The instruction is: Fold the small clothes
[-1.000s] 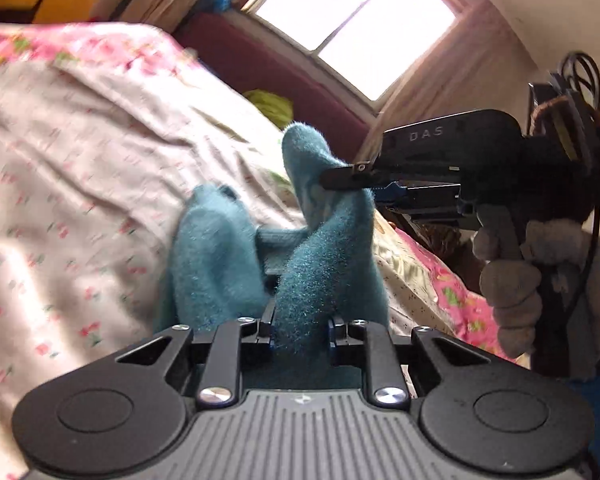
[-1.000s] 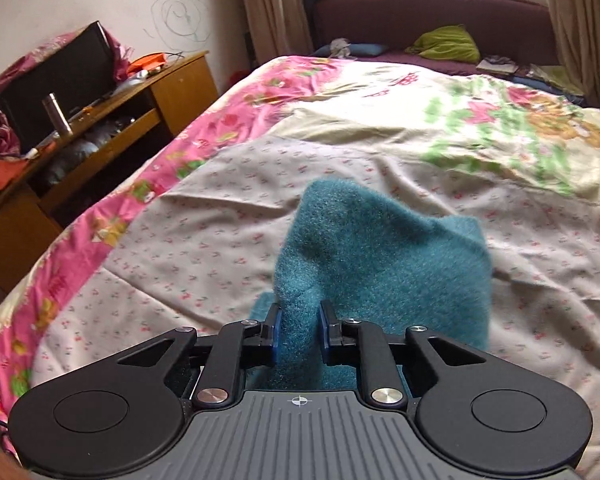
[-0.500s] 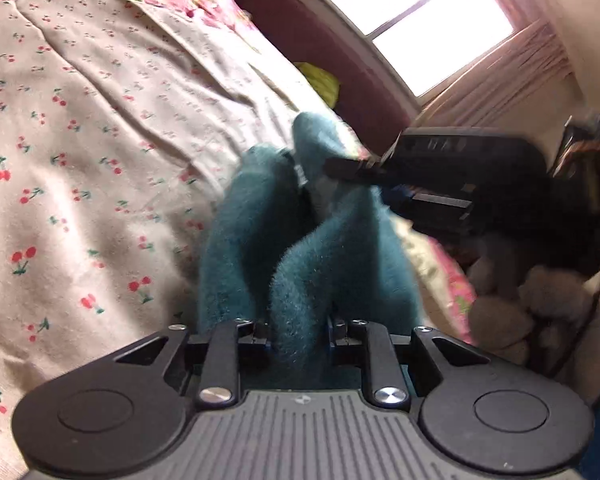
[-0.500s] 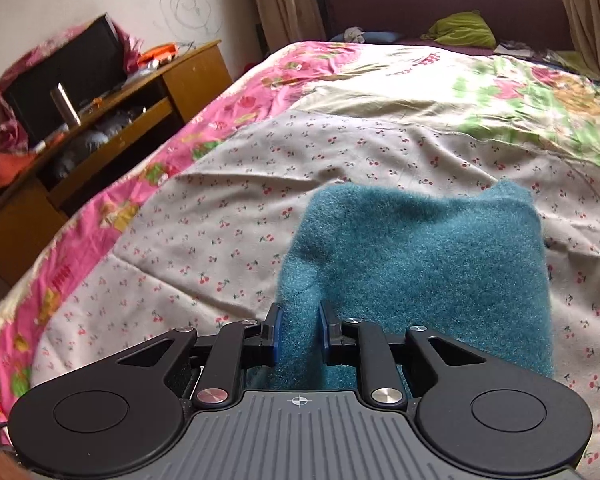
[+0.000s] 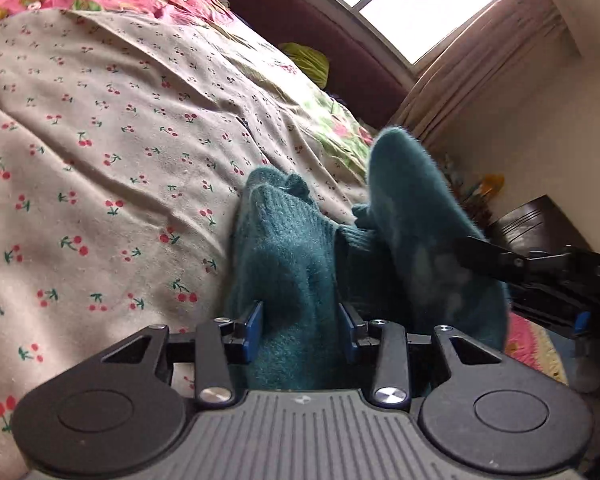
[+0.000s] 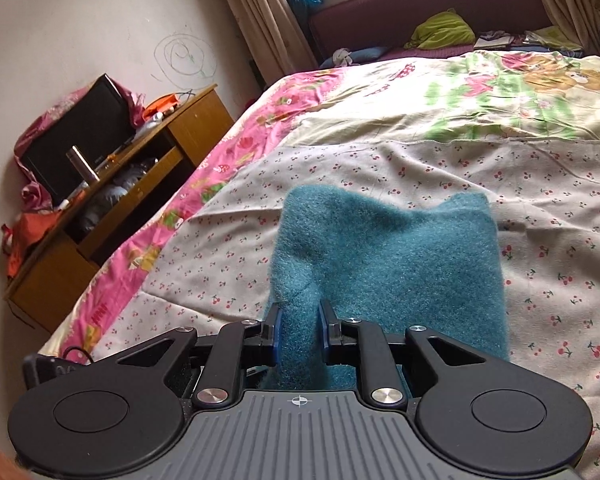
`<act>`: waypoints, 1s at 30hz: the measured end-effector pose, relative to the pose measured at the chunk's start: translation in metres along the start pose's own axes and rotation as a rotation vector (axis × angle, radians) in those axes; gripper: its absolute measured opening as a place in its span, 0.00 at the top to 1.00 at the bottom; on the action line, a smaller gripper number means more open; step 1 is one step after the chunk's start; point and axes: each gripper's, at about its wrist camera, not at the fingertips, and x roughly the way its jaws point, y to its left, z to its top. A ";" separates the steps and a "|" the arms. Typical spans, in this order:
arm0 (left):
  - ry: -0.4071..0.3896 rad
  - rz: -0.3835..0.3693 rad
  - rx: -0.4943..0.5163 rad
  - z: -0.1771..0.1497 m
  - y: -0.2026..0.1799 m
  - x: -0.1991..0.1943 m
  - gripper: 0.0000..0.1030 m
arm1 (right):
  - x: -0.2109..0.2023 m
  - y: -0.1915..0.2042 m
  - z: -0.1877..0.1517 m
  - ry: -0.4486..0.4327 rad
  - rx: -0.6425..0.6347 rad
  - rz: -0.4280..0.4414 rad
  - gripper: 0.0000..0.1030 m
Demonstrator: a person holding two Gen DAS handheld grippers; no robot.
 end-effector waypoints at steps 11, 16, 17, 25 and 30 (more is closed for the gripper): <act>0.001 0.104 0.085 0.009 -0.016 0.008 0.76 | -0.016 -0.023 -0.006 -0.016 0.062 0.063 0.83; -0.024 0.186 0.091 0.001 -0.020 -0.002 0.49 | -0.017 -0.027 -0.009 -0.014 0.072 0.082 0.83; -0.036 0.214 0.097 -0.001 -0.021 -0.003 0.45 | -0.017 -0.029 -0.010 -0.014 0.076 0.085 0.83; 0.000 0.235 0.122 0.004 -0.027 0.025 0.65 | -0.021 -0.033 -0.012 -0.019 0.085 0.088 0.83; -0.030 0.224 0.185 0.001 -0.043 0.011 0.77 | -0.025 -0.038 -0.015 -0.019 0.089 0.103 0.83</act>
